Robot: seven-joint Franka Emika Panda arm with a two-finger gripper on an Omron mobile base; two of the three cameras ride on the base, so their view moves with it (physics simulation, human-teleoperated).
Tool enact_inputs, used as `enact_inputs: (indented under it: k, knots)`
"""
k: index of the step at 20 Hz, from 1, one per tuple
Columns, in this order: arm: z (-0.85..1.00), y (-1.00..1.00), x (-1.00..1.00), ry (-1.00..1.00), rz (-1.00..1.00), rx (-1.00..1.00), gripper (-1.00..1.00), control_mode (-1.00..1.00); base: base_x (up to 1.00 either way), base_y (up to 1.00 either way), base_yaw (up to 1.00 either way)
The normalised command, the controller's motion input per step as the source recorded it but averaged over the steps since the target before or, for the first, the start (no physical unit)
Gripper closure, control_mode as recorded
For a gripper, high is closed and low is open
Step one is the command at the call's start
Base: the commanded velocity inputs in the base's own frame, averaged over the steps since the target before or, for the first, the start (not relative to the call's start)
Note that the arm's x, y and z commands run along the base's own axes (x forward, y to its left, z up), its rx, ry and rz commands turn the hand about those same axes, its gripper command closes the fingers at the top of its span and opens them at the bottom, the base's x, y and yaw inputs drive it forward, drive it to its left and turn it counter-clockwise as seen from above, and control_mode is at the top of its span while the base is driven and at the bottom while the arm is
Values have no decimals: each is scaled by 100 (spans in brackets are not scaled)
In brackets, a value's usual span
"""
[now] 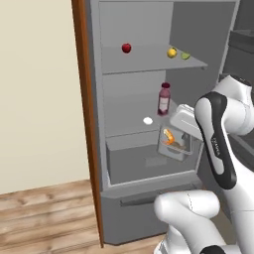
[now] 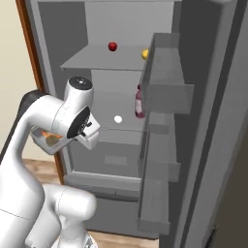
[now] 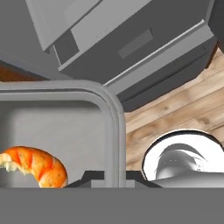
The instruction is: Place the tupperware on the second highest shelf of the fridge. Make space for the tupperware among the existing items by rearranging them on the shelves if needed. Close the fridge door when finished.
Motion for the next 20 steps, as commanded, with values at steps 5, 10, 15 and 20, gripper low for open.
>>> enact_inputs:
  k: [5,10,15,20]
  knots:
    - [0,0,0,0,0,0,100,100,47,-12,3]
    - [0,0,0,0,0,0,100,100,28,-32,0]
    - [0,0,0,0,0,0,100,100,20,-33,0]
    - [-51,2,36,0,0,0,100,-100,7,-2,0]
